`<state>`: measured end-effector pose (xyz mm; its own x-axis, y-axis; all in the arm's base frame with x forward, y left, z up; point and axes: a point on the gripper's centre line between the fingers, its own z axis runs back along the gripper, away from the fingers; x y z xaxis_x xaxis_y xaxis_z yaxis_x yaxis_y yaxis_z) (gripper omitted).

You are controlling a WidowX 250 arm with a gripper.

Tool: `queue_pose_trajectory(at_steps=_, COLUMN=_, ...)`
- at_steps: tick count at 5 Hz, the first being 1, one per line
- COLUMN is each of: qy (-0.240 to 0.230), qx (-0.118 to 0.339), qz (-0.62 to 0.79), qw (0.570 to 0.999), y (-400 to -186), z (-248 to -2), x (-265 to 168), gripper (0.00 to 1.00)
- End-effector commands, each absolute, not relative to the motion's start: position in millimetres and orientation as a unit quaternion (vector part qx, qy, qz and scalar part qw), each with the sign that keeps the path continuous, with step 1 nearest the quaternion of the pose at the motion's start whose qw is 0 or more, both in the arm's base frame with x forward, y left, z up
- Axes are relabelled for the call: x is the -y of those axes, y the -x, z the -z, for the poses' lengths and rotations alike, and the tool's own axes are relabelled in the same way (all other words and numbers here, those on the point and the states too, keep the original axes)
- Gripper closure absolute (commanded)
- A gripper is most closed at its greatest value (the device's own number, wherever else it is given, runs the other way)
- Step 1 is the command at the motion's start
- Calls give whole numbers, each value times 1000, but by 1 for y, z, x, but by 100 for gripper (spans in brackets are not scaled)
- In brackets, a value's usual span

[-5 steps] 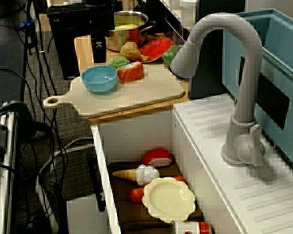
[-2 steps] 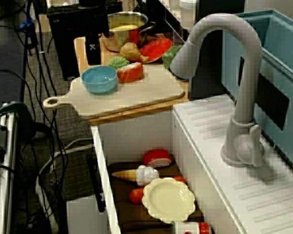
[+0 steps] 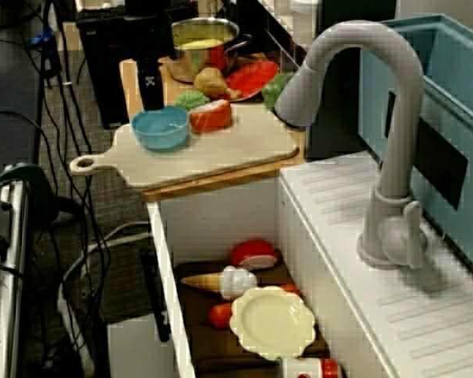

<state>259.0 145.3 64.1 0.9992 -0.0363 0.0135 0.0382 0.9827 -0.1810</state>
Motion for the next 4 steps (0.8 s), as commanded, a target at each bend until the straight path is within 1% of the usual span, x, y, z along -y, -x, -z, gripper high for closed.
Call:
queue_pose_trajectory(at_steps=1, qy=63, qx=52, qz=-1, qw=997, y=-261, z=-76, x=-152, gripper=0)
queue_pose_trajectory(at_steps=3, qy=59, qx=49, qz=-13, qw=997, y=-260, z=-64, x=-146, gripper=0)
queue_pose_trajectory(at_steps=4, qy=53, qx=44, qz=-17, qw=997, y=-264, z=-56, x=-143, gripper=0)
